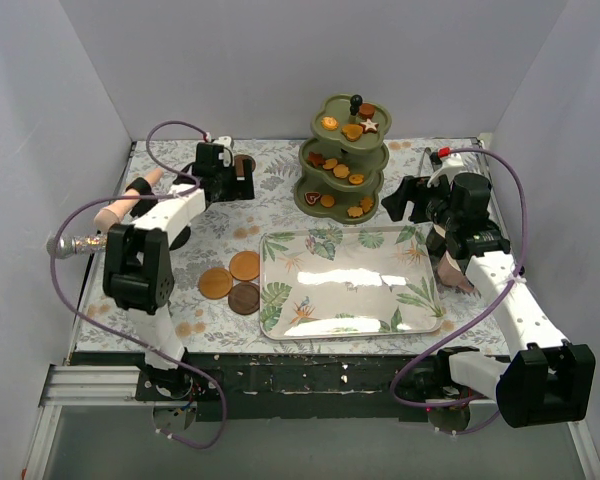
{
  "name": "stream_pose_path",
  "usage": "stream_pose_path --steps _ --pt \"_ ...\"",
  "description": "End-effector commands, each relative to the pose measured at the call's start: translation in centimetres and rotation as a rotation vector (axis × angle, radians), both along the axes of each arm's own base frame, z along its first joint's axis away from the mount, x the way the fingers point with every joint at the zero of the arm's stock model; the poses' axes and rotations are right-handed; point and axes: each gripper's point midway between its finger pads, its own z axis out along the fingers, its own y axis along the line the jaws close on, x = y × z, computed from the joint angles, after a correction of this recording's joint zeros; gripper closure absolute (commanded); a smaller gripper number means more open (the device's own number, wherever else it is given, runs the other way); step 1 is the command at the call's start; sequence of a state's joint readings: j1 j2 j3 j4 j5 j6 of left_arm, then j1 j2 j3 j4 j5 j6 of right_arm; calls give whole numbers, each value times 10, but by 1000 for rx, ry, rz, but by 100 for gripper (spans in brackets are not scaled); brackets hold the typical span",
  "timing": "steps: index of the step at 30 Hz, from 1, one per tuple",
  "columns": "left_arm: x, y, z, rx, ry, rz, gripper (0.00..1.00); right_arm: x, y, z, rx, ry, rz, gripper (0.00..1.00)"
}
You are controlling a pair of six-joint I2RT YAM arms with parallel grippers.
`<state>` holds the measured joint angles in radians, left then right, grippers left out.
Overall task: Serve the afternoon tea
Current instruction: Move the coaster to the center of the board.
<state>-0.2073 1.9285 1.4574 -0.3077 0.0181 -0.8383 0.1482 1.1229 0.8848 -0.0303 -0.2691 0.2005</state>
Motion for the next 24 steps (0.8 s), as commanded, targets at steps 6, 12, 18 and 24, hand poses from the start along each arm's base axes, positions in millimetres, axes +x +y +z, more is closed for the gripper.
stream_pose_path --steps 6,12,18,24 --pt "-123 7 26 -12 32 -44 6 -16 4 8 18 -15 32 11" --pt "-176 4 -2 5 82 -130 21 -25 3 7 14 -8 31 12" --pt "-182 -11 -21 19 142 -207 27 -31 1 11 15 -13 28 12" --pt "-187 -16 -36 44 173 -221 26 -36 -2 11 6 -13 15 12"
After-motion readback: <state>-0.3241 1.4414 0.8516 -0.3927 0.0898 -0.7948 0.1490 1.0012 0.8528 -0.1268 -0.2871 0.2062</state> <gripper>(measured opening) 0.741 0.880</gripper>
